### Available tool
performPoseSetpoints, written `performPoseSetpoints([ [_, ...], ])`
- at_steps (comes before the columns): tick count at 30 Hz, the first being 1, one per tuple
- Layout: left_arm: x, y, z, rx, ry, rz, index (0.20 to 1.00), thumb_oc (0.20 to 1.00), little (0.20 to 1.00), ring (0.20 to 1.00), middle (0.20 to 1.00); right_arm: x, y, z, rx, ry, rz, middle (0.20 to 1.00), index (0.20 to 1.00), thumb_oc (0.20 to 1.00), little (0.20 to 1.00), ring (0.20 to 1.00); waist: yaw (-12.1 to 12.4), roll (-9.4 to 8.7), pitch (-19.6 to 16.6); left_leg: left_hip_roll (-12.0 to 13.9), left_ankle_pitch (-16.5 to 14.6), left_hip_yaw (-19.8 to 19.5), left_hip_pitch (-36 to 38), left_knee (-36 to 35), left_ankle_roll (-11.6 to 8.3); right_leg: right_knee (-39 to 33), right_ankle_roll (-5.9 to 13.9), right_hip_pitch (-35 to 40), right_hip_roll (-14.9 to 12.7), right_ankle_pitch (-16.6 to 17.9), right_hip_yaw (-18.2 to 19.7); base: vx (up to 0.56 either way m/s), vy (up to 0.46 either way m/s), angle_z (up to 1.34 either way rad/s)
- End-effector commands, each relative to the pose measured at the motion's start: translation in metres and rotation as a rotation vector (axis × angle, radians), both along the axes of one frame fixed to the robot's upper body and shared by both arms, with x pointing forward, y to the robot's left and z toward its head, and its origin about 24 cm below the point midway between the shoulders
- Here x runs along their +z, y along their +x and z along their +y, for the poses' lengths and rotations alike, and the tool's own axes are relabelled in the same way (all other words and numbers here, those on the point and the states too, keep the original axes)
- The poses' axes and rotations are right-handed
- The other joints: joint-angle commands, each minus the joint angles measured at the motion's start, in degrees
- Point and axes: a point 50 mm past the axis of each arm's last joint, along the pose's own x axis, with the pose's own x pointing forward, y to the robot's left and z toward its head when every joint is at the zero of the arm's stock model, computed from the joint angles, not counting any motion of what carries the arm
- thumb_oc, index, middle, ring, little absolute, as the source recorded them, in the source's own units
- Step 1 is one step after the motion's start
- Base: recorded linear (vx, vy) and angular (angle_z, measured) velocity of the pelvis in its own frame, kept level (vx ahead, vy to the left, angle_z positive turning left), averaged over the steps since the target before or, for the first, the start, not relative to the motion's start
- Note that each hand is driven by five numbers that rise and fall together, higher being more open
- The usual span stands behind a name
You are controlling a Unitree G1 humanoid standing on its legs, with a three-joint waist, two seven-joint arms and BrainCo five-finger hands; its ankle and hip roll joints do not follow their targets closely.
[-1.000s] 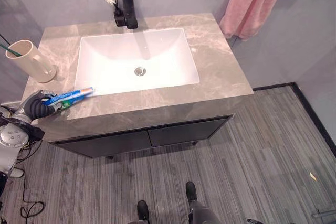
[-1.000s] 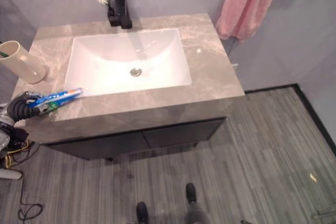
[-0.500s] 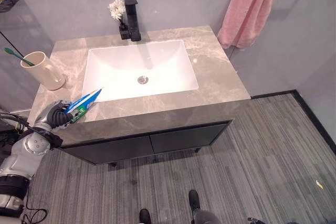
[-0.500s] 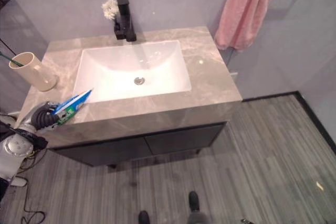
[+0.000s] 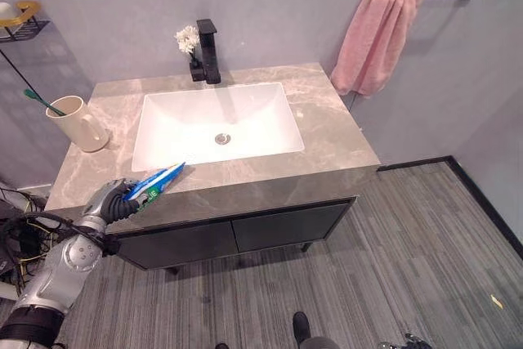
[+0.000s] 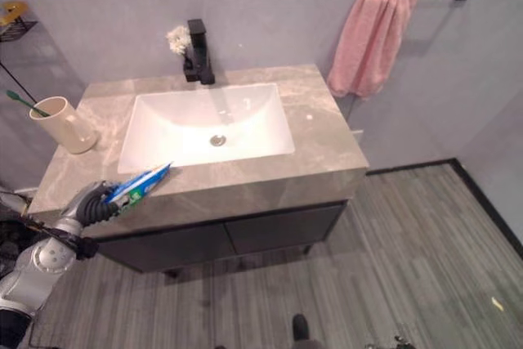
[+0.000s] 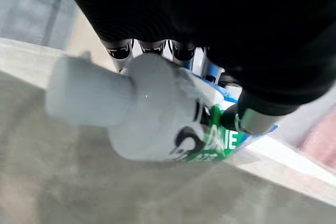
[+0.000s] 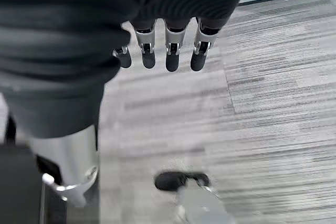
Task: Put brush and paste in cup on sink, flatten towel.
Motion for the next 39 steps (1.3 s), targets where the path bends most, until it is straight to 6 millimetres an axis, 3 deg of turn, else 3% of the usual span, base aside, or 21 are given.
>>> performPoseSetpoints([
  [1, 0.042, 0.015, -0.013, -0.058, 0.009, -0.255, 0.200, 0.200, 0.200, 0.200, 0.200, 0.007, 0.012, -0.012, -0.056, -0.045, -0.055, 1.000, 1.000, 1.000, 1.000, 1.000, -1.5, -1.10, -1.3, 2.6, -2.6, 0.1, 1.8, 0.6, -1.47, 0.4, 4.12, 1.5, -4.0, -0.1, -1.9, 0.00, 0.000, 0.00],
  [9, 0.081, 0.018, -0.015, -0.012, 0.024, -0.532, 0.200, 0.200, 0.200, 0.200, 0.200, 0.026, 0.040, -0.029, -0.175, -0.086, -0.251, 1.000, 1.000, 1.000, 1.000, 1.000, -2.1, -1.92, -2.4, 2.3, -3.4, 1.1, 3.3, 0.6, -1.20, 0.4, 4.29, 2.1, -4.0, -0.1, -1.1, 0.00, 0.002, 0.00],
  [14, 0.108, 0.024, -0.015, 0.009, 0.097, -0.679, 0.200, 0.200, 0.200, 0.200, 0.200, 0.057, 0.075, -0.047, -0.206, -0.154, -0.477, 1.000, 1.000, 1.000, 1.000, 1.000, -2.7, -2.12, -2.8, 2.3, -3.6, 1.6, 3.6, 0.6, -1.16, 0.4, 4.41, 2.1, -3.9, 0.0, -0.6, 0.01, 0.011, -0.11],
  [16, 0.121, 0.025, -0.013, 0.024, 0.142, -0.746, 0.200, 0.200, 0.200, 0.200, 0.200, 0.080, 0.096, -0.053, -0.186, -0.178, -0.614, 1.000, 1.000, 1.000, 1.000, 1.000, -3.1, -2.17, -2.9, 2.4, -3.7, 1.8, 3.7, 0.6, -1.18, 0.4, 4.46, 2.0, -3.9, 0.0, -0.5, 0.01, 0.008, -0.06],
  [17, 0.121, 0.025, -0.013, 0.025, 0.143, -0.748, 0.200, 0.200, 0.200, 0.200, 0.200, 0.080, 0.096, -0.053, -0.187, -0.178, -0.614, 1.000, 1.000, 1.000, 1.000, 1.000, -3.1, -2.15, -2.9, 2.4, -3.7, 1.8, 3.7, 0.6, -1.17, 0.4, 4.46, 2.0, -3.9, 0.0, -0.5, 0.02, 0.010, -0.04],
  [18, 0.133, 0.025, -0.012, 0.036, 0.185, -0.808, 0.200, 0.200, 0.200, 0.200, 0.200, 0.107, 0.113, -0.057, -0.155, -0.210, -0.749, 1.000, 1.000, 1.000, 1.000, 1.000, -3.5, -2.10, -3.0, 2.3, -3.8, 2.2, 3.9, 0.6, -1.19, 0.4, 4.51, 2.0, -3.9, 0.0, -0.3, 0.01, 0.008, -0.04],
  [19, 0.133, 0.026, -0.012, 0.035, 0.185, -0.808, 0.200, 0.200, 0.200, 0.200, 0.200, 0.107, 0.113, -0.057, -0.156, -0.211, -0.748, 1.000, 1.000, 1.000, 1.000, 1.000, -3.5, -2.10, -3.0, 2.3, -3.8, 2.2, 3.9, 0.6, -1.19, 0.4, 4.51, 2.0, -3.9, 0.0, -0.3, 0.03, 0.014, -0.04],
  [20, 0.144, 0.026, -0.011, 0.043, 0.224, -0.853, 0.200, 0.200, 0.200, 0.200, 0.200, 0.135, 0.129, -0.059, -0.124, -0.230, -0.891, 1.000, 1.000, 1.000, 1.000, 1.000, -4.1, -2.05, -3.2, 2.3, -4.0, 2.4, 4.2, 0.6, -1.16, 0.4, 4.52, 2.0, -3.8, 0.1, 0.0, 0.03, 0.007, -0.05],
  [21, 0.149, 0.027, -0.012, 0.040, 0.240, -0.873, 0.200, 0.200, 0.200, 0.200, 0.200, 0.145, 0.132, -0.060, -0.107, -0.245, -0.930, 1.000, 1.000, 1.000, 1.000, 1.000, -4.2, -2.02, -3.3, 2.4, -4.0, 2.5, 4.3, 0.6, -1.16, 0.4, 4.51, 2.0, -3.8, 0.1, 0.0, 0.02, 0.004, -0.08],
  [22, 0.159, 0.027, -0.011, 0.041, 0.274, -0.905, 0.200, 0.200, 0.200, 0.200, 0.200, 0.171, 0.140, -0.064, -0.051, -0.297, -1.017, 1.000, 1.000, 1.000, 1.000, 1.000, -4.4, -1.97, -3.1, 2.4, -3.8, 2.8, 4.5, 0.6, -1.18, 0.4, 4.44, 2.1, -3.7, 0.3, 0.0, 0.03, 0.006, -0.12],
  [25, 0.176, 0.028, -0.014, 0.024, 0.338, -0.962, 0.200, 0.200, 0.200, 0.200, 0.200, 0.216, 0.154, -0.064, 0.025, -0.369, -1.182, 1.000, 1.000, 1.000, 1.000, 1.000, -4.7, -1.69, -3.6, 2.4, -4.2, 2.9, 4.7, 0.6, -1.20, 0.4, 4.56, 2.3, -3.7, -0.1, 0.2, 0.03, 0.004, -0.05],
  [27, 0.190, 0.028, -0.016, 0.016, 0.374, -1.001, 0.200, 0.200, 0.200, 0.200, 0.200, 0.254, 0.167, -0.055, 0.120, -0.376, -1.324, 1.000, 1.000, 1.000, 1.000, 1.000, -4.8, -1.66, -3.8, 2.5, -4.2, 3.0, 4.8, 0.6, -1.27, 0.4, 4.56, 2.3, -3.7, -0.2, 0.2, 0.00, 0.000, 0.00],
  [29, 0.199, 0.032, -0.022, 0.000, 0.371, -1.032, 0.200, 0.200, 0.200, 0.200, 0.200, 0.280, 0.180, -0.043, 0.128, -0.311, -1.470, 1.000, 1.000, 1.000, 1.000, 1.000, -4.6, -1.46, -3.8, 2.5, -4.2, 3.1, 4.8, 0.6, -1.31, 0.4, 4.57, 2.3, -3.6, -0.1, 0.3, 0.02, 0.000, -0.06],
  [31, 0.209, 0.035, -0.028, -0.014, 0.365, -1.067, 0.200, 0.200, 0.200, 0.200, 0.200, 0.305, 0.198, -0.013, 0.152, -0.075, -1.674, 1.000, 1.000, 1.000, 1.000, 1.000, -4.1, -1.15, -3.7, 2.7, -4.6, 3.3, 5.2, 0.6, -1.36, 0.4, 4.68, 2.6, -3.6, -0.5, 0.3, 0.02, -0.001, -0.11],
  [32, 0.214, 0.038, -0.031, -0.028, 0.364, -1.067, 0.200, 0.200, 0.200, 0.200, 0.200, 0.311, 0.212, 0.008, 0.171, 0.093, -1.732, 1.000, 1.000, 1.000, 1.000, 1.000, -3.6, -1.11, -3.7, 2.6, -4.0, 3.5, 4.9, 0.6, -1.41, 0.4, 4.53, 2.3, -3.6, 0.0, 0.4, -0.03, -0.014, -0.12],
  [34, 0.216, 0.039, -0.030, -0.025, 0.368, -1.070, 0.200, 0.200, 0.200, 0.200, 0.200, 0.312, 0.214, 0.008, 0.171, 0.103, -1.737, 1.000, 1.000, 1.000, 1.000, 1.000, -3.7, -1.29, -3.5, 2.6, -4.0, 3.5, 4.9, 0.6, -1.42, 0.4, 4.52, 2.2, -3.6, 0.0, 0.4, -0.01, -0.011, -0.09],
  [35, 0.222, 0.044, -0.038, -0.052, 0.357, -1.081, 0.200, 0.200, 0.200, 0.200, 0.200, 0.321, 0.233, 0.046, 0.188, 0.392, -1.819, 1.000, 1.000, 1.000, 1.000, 1.000, -2.9, -1.06, -3.5, 2.7, -3.8, 3.5, 4.9, 0.6, -1.43, 0.4, 4.45, 2.3, -3.6, -0.1, 0.4, 0.00, 0.000, 0.00],
  [38, 0.229, 0.047, -0.046, -0.076, 0.348, -1.096, 0.200, 0.200, 0.200, 0.200, 0.200, 0.331, 0.247, 0.072, 0.196, 0.517, -1.843, 1.000, 1.000, 1.000, 1.000, 1.000, -2.2, -0.88, -3.6, 2.6, -3.7, 3.4, 4.8, 0.6, -1.42, 0.4, 4.42, 2.2, -3.7, 0.0, 0.3, 0.00, 0.000, 0.00],
  [39, 0.238, 0.051, -0.052, -0.082, 0.341, -1.122, 0.200, 0.200, 0.200, 0.200, 0.200, 0.349, 0.260, 0.107, 0.275, 0.664, -1.867, 1.000, 1.000, 1.000, 1.000, 1.000, -1.6, -0.76, -3.4, 2.6, -3.5, 3.3, 4.7, 0.6, -1.49, 0.4, 4.33, 2.3, -3.7, 0.0, 0.3, 0.00, 0.000, 0.00],
])
